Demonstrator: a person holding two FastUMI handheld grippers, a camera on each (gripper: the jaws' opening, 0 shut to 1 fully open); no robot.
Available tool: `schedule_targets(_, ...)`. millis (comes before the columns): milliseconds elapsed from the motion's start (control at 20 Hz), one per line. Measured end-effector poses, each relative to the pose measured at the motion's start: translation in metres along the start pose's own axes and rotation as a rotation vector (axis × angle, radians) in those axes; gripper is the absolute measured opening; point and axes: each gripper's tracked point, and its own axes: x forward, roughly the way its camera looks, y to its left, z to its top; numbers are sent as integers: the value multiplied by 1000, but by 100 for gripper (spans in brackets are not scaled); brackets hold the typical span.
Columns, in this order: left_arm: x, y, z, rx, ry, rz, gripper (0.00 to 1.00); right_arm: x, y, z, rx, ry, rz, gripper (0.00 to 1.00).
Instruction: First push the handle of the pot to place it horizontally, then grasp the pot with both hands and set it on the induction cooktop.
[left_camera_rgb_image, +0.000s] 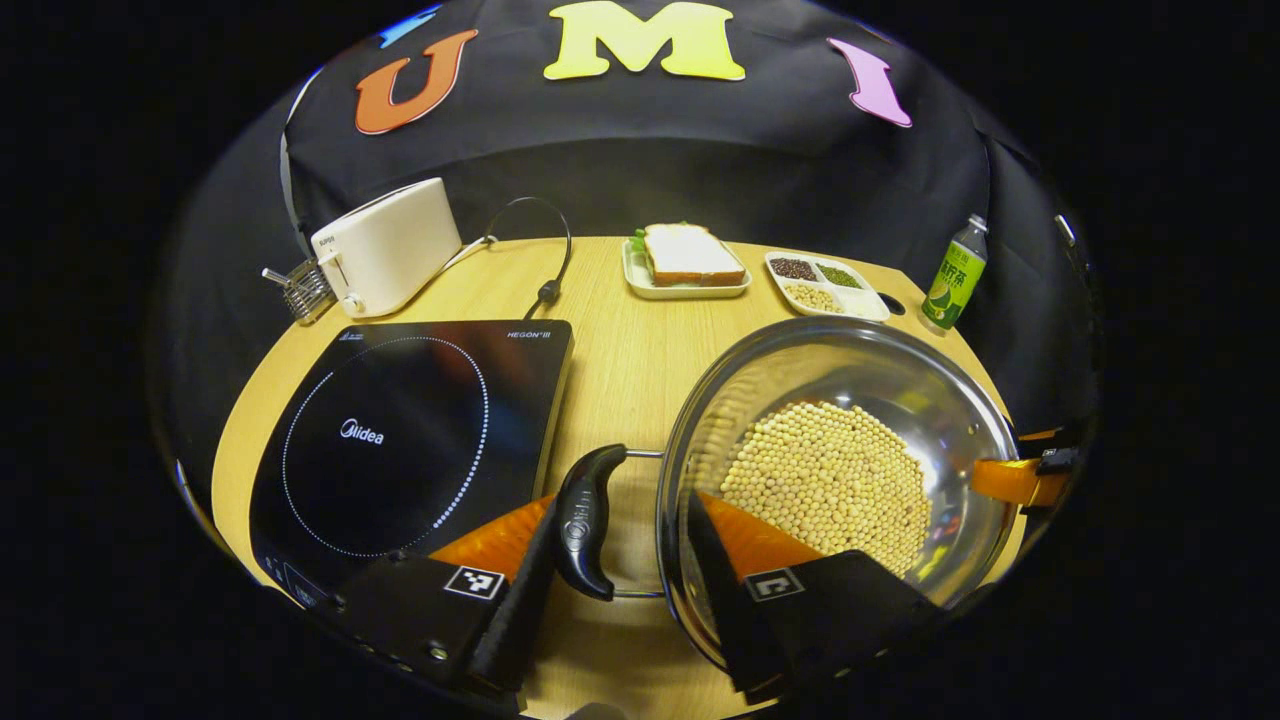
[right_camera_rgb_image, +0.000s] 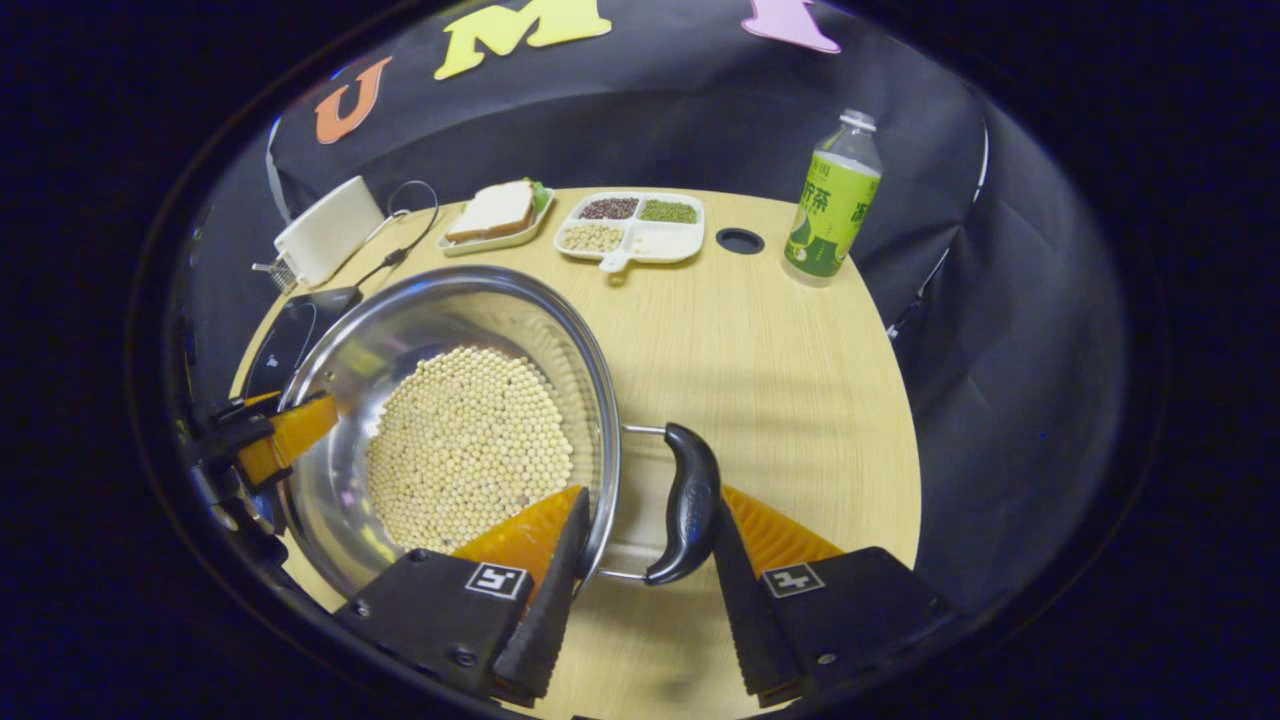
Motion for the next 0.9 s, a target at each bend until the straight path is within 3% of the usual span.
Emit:
schedule_targets(50,-1,-1,-1,1,13,-3,84,0,0,1,18,8,-4,67)
schedule_targets(100,0,-1,-1,-2,21,-4,71,-1,1,1,33,18,-8,65)
schedule_targets(400,-7,2,10,2,24,0,56,-4,3,1,64,34,2,55)
schedule_targets(900,-47,20,26,23,-35,-25,55,-54,24,4,70,-35,-1,52)
